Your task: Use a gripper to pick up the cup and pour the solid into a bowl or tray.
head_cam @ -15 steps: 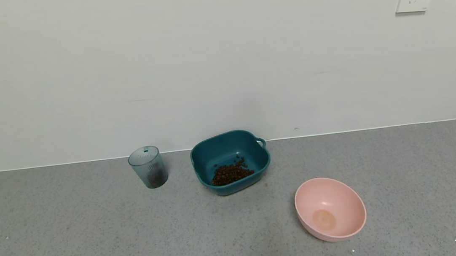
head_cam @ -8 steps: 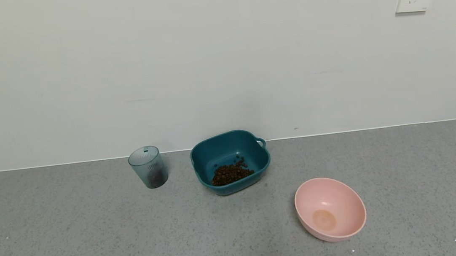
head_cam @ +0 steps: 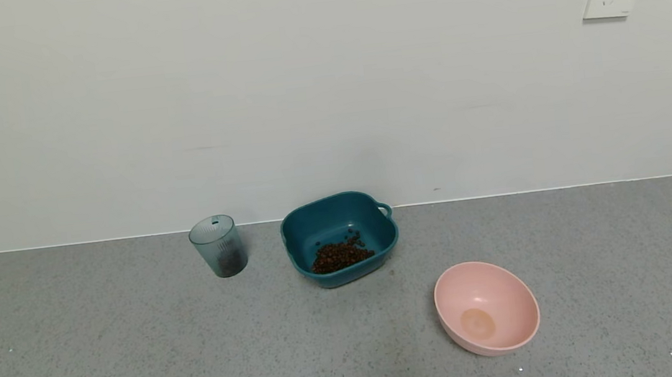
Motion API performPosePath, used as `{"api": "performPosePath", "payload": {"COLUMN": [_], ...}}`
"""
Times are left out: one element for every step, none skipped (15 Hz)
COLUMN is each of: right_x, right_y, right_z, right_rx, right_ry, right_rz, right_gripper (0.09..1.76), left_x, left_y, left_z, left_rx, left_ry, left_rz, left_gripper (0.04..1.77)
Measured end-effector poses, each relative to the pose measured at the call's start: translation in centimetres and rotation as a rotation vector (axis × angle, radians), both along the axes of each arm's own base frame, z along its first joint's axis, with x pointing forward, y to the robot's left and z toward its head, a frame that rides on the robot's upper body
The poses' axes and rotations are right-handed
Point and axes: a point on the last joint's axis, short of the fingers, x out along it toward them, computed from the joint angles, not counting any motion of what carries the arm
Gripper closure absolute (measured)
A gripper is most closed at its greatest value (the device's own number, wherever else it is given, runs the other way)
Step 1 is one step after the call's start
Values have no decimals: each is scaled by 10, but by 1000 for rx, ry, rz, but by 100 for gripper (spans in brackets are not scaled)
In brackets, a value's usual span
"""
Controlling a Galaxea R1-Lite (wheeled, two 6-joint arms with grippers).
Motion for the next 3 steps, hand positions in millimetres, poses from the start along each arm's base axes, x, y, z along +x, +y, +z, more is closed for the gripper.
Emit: {"api": "performPosePath", "payload": {"right_x": [0, 0, 0], "right_y": [0, 0, 0], "right_z": [0, 0, 0], "right_rx": [-1, -2, -2], "right_ry": [2, 1, 0], "right_rz": [0, 1, 1], "right_gripper": [14, 14, 14], "left_x": [0, 0, 0], "left_y": [0, 0, 0], "left_z": [0, 0, 0], "left_rx": [0, 0, 0], "left_ry": [0, 0, 0], "left_rz": [0, 0, 0], "left_gripper": [9, 9, 9]}}
